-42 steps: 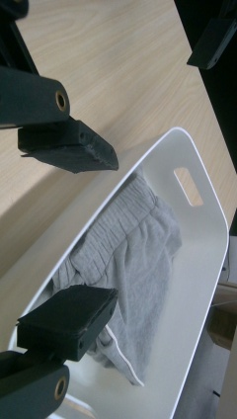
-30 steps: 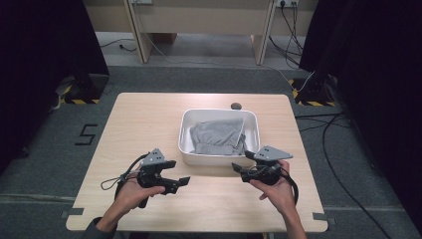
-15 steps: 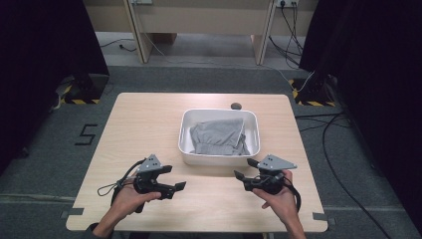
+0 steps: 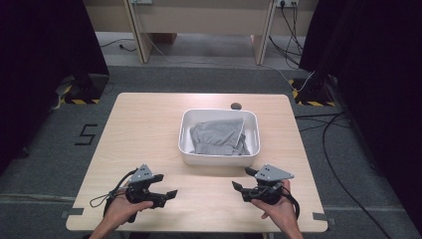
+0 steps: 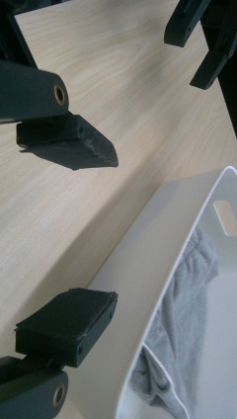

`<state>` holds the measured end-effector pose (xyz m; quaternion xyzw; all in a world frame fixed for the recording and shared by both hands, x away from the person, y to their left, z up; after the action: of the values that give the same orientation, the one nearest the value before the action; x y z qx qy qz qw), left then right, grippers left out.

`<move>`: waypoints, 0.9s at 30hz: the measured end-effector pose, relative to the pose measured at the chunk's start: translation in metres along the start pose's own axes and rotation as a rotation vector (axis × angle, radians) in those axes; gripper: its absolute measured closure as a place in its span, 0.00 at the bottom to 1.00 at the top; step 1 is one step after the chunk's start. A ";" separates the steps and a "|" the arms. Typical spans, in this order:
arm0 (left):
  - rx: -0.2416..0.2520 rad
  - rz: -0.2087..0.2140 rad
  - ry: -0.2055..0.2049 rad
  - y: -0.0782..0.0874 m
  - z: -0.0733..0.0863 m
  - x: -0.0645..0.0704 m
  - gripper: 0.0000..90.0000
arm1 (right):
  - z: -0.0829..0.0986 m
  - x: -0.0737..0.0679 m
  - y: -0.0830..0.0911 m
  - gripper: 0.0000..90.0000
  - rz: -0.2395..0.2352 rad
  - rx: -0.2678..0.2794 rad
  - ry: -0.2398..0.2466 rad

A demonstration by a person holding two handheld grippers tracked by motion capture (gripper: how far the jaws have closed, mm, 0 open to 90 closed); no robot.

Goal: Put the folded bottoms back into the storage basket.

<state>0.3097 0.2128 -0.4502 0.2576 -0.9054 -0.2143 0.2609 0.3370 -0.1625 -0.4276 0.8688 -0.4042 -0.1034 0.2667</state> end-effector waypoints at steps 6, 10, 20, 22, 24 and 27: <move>0.001 -0.007 0.020 0.004 0.011 -0.002 0.21 | 0.010 -0.001 0.000 0.37 0.005 -0.020 -0.006; 0.004 -0.009 0.025 0.006 0.015 -0.002 0.21 | 0.012 -0.002 0.002 0.37 0.003 -0.022 -0.006; -0.022 -0.024 0.032 0.004 0.030 -0.002 0.21 | 0.025 -0.006 0.003 0.37 -0.008 -0.047 -0.014; -0.025 -0.024 0.034 0.004 0.032 -0.002 0.21 | 0.030 -0.006 0.003 0.37 -0.007 -0.055 -0.020; -0.027 -0.025 0.035 0.003 0.034 -0.002 0.21 | 0.033 -0.006 0.004 0.37 -0.004 -0.059 -0.027; -0.032 -0.029 0.038 0.003 0.038 -0.001 0.21 | 0.039 -0.005 0.005 0.37 -0.001 -0.068 -0.039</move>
<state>0.2873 0.2250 -0.4781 0.2706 -0.8928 -0.2276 0.2792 0.3152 -0.1764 -0.4576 0.8572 -0.4053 -0.1340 0.2881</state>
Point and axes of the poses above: each handheld gripper's, and its own axes: y roughly backward along the jaws, z roughly out of its underside, x roughly to its right, the point moved 1 cm from there along -y, roughly forward along the jaws, and after that the axes turned 11 degrees about z, right-handed, at the moved point
